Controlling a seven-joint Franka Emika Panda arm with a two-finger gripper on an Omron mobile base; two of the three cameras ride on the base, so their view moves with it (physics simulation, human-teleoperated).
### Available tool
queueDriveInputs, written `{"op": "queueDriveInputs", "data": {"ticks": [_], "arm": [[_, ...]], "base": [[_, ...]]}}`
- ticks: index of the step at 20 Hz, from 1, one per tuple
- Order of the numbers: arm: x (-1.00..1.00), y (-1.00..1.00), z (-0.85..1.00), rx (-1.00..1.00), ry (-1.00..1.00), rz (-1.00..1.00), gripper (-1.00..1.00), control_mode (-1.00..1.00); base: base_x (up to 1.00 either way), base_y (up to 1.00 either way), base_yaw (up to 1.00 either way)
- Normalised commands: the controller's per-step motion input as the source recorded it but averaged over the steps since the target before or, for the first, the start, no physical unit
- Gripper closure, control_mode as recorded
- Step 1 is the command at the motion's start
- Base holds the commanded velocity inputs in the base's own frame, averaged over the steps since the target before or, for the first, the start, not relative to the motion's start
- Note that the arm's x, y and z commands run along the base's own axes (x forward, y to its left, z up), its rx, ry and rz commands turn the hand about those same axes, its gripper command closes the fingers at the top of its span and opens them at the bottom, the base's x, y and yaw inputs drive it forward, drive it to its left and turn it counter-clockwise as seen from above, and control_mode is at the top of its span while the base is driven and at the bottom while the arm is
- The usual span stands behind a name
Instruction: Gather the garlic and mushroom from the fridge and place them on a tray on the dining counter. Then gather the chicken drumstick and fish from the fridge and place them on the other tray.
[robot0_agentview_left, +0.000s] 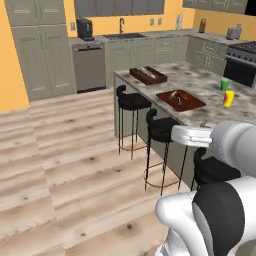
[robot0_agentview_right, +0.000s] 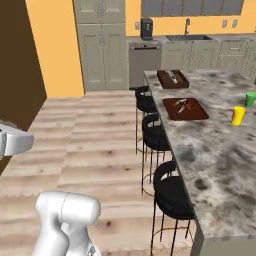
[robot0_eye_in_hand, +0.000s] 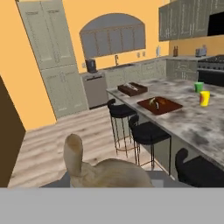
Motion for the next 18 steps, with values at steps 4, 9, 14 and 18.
{"op": "queueDriveInputs", "data": {"ticks": [4,9,14,18], "arm": [[0.0,0.0,0.0,0.0,0.0,0.0,1.0,1.0],[0.0,0.0,0.0,0.0,0.0,0.0,1.0,1.0],[0.0,0.0,0.0,0.0,0.0,0.0,1.0,1.0],[0.0,0.0,0.0,0.0,0.0,0.0,1.0,1.0]], "base": [[0.75,0.78,-0.42],[0.76,0.82,-0.4],[0.78,0.85,-0.39],[0.79,0.84,-0.39]]}}
